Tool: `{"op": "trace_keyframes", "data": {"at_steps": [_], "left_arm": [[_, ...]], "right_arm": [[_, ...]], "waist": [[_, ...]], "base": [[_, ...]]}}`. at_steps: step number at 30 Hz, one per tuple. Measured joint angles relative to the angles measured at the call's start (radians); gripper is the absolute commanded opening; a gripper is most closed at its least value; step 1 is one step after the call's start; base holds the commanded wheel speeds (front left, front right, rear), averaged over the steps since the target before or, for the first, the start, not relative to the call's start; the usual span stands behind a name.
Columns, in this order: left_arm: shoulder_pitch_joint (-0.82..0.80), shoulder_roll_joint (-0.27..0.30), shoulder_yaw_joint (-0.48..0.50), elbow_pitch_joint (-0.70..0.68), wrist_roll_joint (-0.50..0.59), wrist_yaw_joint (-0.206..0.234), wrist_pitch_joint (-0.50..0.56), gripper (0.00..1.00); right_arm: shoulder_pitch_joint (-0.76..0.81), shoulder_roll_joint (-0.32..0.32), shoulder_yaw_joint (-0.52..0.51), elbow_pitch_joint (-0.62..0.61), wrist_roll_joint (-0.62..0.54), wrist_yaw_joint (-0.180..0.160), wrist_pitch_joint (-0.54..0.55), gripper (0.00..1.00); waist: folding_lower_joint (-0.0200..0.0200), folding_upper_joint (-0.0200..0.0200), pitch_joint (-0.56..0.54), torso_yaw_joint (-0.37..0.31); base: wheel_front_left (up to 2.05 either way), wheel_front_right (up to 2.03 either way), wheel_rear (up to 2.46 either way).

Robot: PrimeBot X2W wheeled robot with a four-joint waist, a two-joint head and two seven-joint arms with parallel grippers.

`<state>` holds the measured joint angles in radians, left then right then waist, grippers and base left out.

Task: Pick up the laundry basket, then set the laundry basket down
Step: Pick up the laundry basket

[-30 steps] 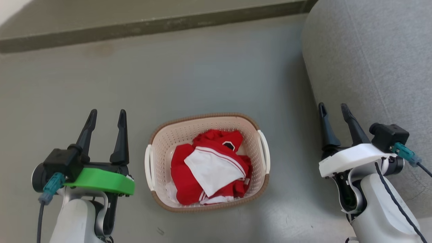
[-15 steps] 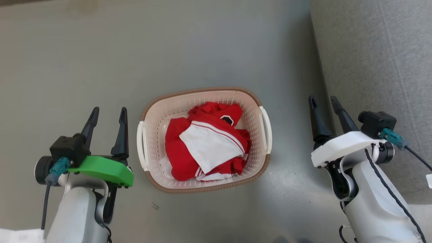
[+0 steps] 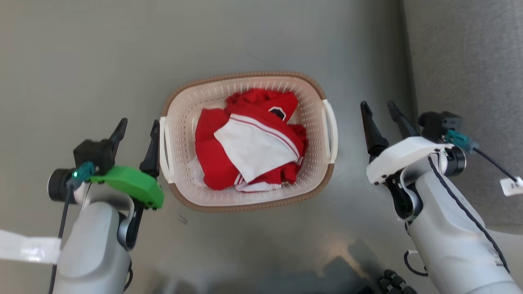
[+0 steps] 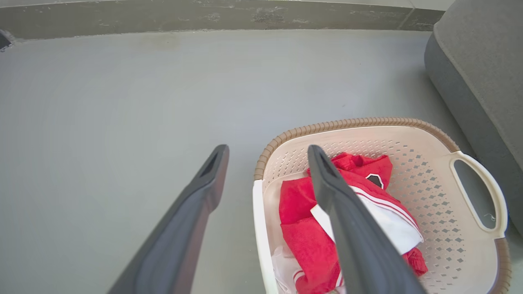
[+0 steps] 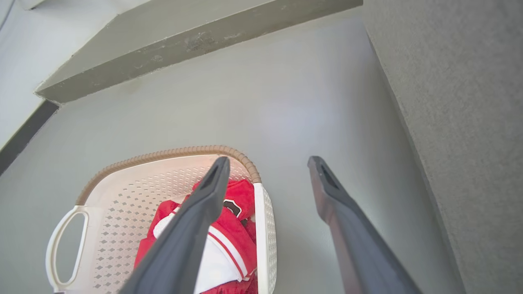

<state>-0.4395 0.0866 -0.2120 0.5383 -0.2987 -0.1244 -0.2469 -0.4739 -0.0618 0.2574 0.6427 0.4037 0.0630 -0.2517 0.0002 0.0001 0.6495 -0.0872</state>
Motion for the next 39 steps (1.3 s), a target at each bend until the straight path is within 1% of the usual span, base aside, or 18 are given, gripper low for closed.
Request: {"op": "trace_keyframes", "data": {"at_steps": [3,9,15,18,21,26,28,39], "left_arm": [[-0.040,-0.002,-0.013,0.041,-0.022,0.000,0.009,1.00],[-0.100,-0.005,-0.032,0.117,-0.059,0.000,0.019,1.00],[-0.163,-0.010,-0.079,0.169,-0.101,0.000,0.040,1.00],[-0.195,-0.011,-0.099,0.196,-0.118,0.000,0.054,1.00],[-0.222,-0.015,-0.126,0.217,-0.138,0.000,0.071,1.00],[-0.250,-0.016,-0.149,0.269,-0.169,0.000,0.097,1.00],[-0.260,-0.017,-0.160,0.286,-0.175,0.000,0.103,1.00],[-0.317,-0.025,-0.216,0.337,-0.230,0.000,0.109,1.00]], "right_arm": [[-0.031,0.001,0.018,0.054,0.000,0.007,0.021,1.00],[-0.097,0.001,0.044,0.133,0.002,0.010,0.039,1.00],[-0.170,0.001,0.072,0.200,0.012,0.016,0.052,1.00],[-0.199,0.000,0.090,0.221,0.042,0.021,0.060,1.00],[-0.224,0.000,0.119,0.236,0.080,0.033,0.067,1.00],[-0.259,0.000,0.169,0.267,0.122,0.035,0.083,1.00],[-0.268,0.000,0.182,0.278,0.138,0.041,0.087,1.00],[-0.316,-0.001,0.229,0.340,0.190,0.042,0.086,1.00]], "waist": [[0.0000,0.0000,0.034,0.004],[0.0000,0.0000,0.099,0.014],[-0.0001,0.0000,0.155,0.023],[-0.0001,0.0000,0.182,0.026],[-0.0001,0.0000,0.206,0.029],[-0.0001,0.0000,0.241,0.034],[-0.0001,0.0000,0.252,0.035],[-0.0001,0.0000,0.287,0.052]], "base": [[0.00,0.00,0.00],[0.00,0.00,0.00],[0.00,0.00,0.00],[0.00,0.00,0.00],[0.00,0.00,0.00],[0.00,0.00,0.00],[0.00,0.00,0.00],[0.00,0.00,0.00]]}}
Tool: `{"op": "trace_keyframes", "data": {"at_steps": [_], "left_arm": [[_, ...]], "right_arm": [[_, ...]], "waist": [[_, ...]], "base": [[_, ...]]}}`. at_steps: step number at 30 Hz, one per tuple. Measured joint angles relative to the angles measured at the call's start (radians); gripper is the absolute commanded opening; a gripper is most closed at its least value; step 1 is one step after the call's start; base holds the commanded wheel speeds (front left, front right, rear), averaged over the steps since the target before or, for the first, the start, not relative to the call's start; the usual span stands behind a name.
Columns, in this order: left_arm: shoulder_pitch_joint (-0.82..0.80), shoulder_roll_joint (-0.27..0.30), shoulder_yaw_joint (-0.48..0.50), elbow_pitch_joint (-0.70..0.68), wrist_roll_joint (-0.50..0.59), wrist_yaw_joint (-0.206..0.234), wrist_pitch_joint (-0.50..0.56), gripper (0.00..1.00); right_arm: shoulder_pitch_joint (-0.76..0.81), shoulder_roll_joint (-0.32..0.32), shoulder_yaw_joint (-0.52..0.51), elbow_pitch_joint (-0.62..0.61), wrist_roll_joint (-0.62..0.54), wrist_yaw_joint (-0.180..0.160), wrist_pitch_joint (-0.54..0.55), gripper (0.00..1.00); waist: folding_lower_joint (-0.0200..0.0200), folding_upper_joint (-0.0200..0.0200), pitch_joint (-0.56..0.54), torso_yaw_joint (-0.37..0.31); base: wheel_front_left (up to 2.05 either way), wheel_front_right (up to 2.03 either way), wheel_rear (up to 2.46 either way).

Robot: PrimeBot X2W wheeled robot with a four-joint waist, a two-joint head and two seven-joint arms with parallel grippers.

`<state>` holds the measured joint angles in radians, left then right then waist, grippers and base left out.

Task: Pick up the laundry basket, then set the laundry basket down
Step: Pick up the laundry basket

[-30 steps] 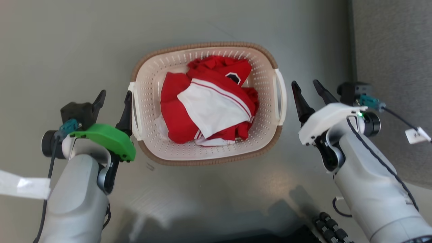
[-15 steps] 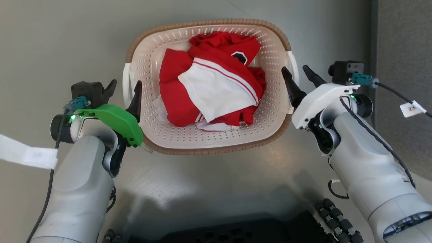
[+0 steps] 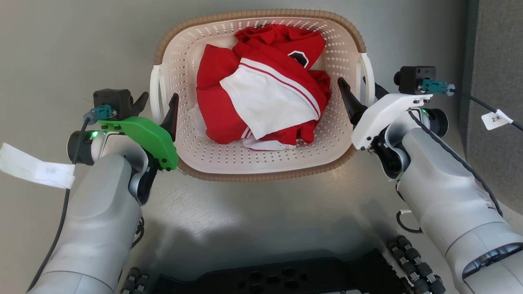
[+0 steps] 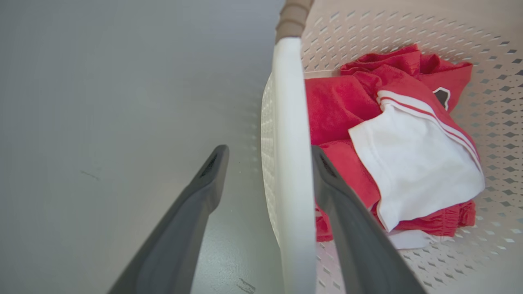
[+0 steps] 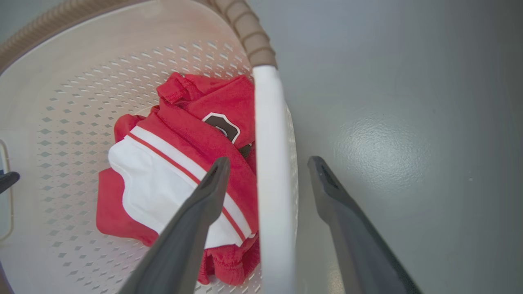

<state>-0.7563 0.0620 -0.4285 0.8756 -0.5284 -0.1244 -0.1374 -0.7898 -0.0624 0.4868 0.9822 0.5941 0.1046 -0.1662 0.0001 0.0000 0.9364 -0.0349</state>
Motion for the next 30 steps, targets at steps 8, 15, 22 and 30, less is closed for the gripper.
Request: {"op": "trace_keyframes", "data": {"at_steps": [8,15,22,30], "left_arm": [[-0.024,-0.003,-0.042,0.033,-0.033,0.000,-0.010,0.82],[-0.033,-0.004,-0.067,0.054,-0.060,0.000,-0.014,0.00],[-0.054,-0.011,-0.097,0.063,-0.085,0.000,-0.021,0.00],[-0.060,-0.011,-0.130,0.088,-0.127,0.000,-0.032,0.00]], "right_arm": [[-0.027,0.000,0.037,0.034,0.028,0.001,-0.001,0.98],[-0.033,0.000,0.053,0.060,0.055,0.001,-0.006,0.22],[-0.043,-0.003,0.076,0.080,0.075,0.000,-0.011,0.00],[-0.053,-0.001,0.105,0.106,0.087,-0.001,-0.019,0.00]], "waist": [[0.0000,0.0000,0.005,0.005],[-0.0001,0.0000,0.005,0.008],[-0.0001,0.0000,0.005,0.012],[-0.0001,0.0000,-0.012,0.016]], "base": [[0.00,0.00,0.00],[0.00,0.00,0.00],[0.00,0.00,0.00],[0.00,0.00,0.00]]}}
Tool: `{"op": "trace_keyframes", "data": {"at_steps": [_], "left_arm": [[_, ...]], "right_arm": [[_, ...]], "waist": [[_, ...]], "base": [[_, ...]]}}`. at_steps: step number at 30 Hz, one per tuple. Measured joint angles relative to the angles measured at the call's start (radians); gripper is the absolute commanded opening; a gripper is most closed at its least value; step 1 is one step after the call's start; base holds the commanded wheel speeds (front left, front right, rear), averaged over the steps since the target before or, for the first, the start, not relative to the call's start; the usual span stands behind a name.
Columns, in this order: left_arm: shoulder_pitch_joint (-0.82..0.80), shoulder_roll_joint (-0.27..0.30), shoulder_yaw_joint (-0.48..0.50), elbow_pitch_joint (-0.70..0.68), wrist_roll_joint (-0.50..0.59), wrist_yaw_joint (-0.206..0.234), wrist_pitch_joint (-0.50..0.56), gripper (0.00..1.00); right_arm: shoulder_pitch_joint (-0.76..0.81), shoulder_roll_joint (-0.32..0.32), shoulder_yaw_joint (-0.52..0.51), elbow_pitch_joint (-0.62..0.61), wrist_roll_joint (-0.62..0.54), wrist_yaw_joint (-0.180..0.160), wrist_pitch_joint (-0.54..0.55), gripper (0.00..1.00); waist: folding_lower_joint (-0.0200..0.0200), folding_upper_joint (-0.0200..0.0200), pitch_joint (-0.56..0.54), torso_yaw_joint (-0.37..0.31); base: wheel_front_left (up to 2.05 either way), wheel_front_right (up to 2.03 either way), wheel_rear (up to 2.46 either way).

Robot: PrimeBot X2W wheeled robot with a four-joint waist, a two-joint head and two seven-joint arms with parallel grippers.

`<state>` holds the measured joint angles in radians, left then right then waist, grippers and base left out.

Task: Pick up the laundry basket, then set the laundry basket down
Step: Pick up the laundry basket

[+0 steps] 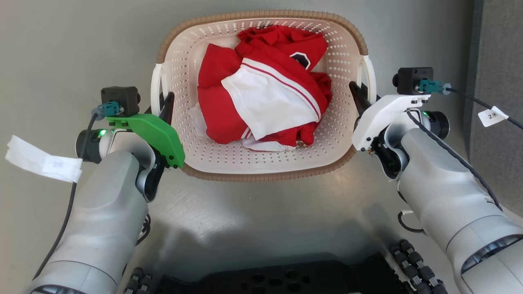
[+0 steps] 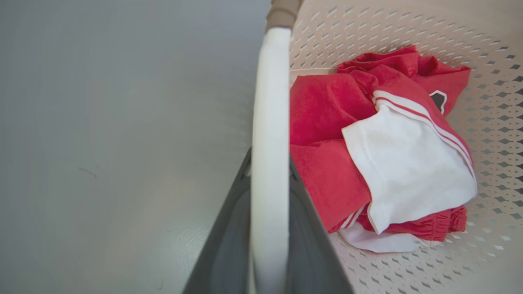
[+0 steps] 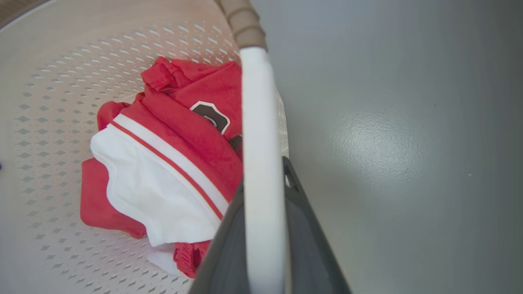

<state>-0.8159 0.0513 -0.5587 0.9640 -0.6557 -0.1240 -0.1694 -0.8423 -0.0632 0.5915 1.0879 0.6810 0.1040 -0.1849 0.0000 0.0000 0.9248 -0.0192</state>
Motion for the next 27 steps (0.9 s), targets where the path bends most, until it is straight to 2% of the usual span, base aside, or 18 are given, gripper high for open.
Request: {"op": "trace_keyframes", "data": {"at_steps": [13,27], "left_arm": [[0.015,-0.004,-0.043,0.047,-0.071,0.000,-0.009,0.00],[0.092,-0.008,-0.094,0.073,-0.158,0.000,0.046,0.00]], "right_arm": [[0.014,0.002,0.053,0.030,0.053,0.002,0.001,0.00],[0.082,0.004,0.103,0.051,0.132,0.010,0.080,0.00]], "waist": [[0.0000,0.0000,-0.105,-0.003],[0.0000,0.0000,-0.290,-0.026]], "base": [[0.00,0.00,0.00],[0.00,0.00,0.00]]}}
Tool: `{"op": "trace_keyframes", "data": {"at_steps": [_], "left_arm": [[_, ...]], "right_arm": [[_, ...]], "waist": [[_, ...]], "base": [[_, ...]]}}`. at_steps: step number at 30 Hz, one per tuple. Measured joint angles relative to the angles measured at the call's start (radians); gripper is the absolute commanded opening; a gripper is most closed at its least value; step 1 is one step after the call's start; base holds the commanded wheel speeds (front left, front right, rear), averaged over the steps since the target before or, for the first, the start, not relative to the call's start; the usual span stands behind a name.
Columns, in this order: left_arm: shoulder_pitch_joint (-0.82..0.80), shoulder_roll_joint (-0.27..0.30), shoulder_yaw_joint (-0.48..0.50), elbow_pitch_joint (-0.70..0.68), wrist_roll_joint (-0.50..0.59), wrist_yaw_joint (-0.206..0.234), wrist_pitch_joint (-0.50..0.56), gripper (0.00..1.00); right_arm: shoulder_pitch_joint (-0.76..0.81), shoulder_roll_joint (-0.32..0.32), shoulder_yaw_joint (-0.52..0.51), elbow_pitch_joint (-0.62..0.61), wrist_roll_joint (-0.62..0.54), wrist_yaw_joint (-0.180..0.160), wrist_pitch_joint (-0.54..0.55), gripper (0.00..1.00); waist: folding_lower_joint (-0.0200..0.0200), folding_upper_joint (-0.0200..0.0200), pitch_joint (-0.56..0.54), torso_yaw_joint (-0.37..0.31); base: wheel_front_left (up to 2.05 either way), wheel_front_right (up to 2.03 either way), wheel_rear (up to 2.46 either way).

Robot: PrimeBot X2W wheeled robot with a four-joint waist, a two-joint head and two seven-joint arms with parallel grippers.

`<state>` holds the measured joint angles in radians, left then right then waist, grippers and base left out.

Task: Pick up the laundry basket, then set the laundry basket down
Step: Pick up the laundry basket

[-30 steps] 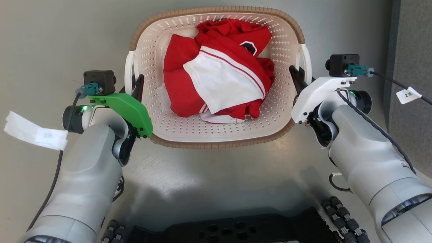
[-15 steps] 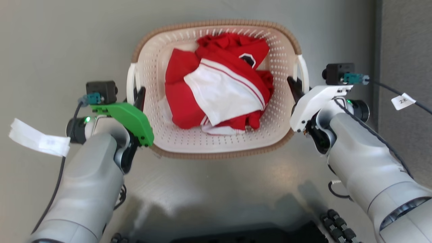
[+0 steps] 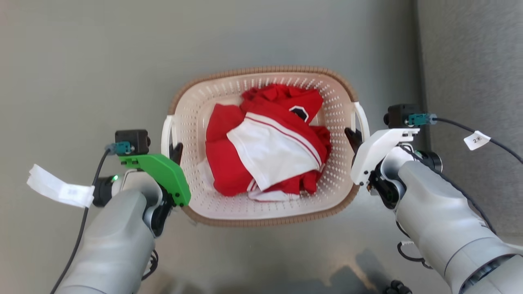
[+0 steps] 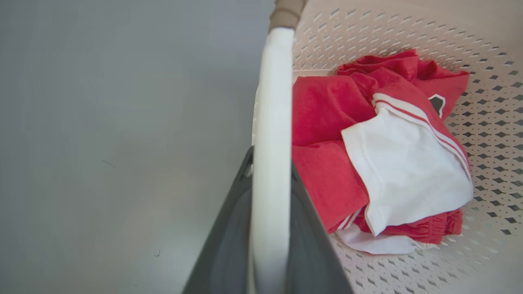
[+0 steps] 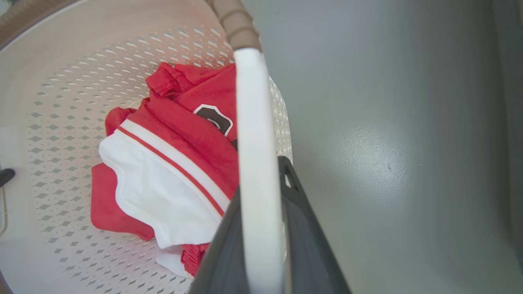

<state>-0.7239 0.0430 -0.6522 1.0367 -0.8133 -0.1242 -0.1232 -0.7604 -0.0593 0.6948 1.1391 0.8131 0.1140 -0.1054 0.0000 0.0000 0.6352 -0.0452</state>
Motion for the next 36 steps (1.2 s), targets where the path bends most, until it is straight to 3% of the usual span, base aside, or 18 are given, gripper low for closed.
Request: {"op": "trace_keyframes", "data": {"at_steps": [36], "left_arm": [[0.235,-0.016,-0.072,0.085,-0.161,0.000,0.188,0.00]], "right_arm": [[0.219,0.004,0.159,0.010,0.116,0.000,0.227,0.00]], "waist": [[-0.0001,0.0000,-0.515,-0.053]], "base": [[0.00,0.00,0.00]]}}
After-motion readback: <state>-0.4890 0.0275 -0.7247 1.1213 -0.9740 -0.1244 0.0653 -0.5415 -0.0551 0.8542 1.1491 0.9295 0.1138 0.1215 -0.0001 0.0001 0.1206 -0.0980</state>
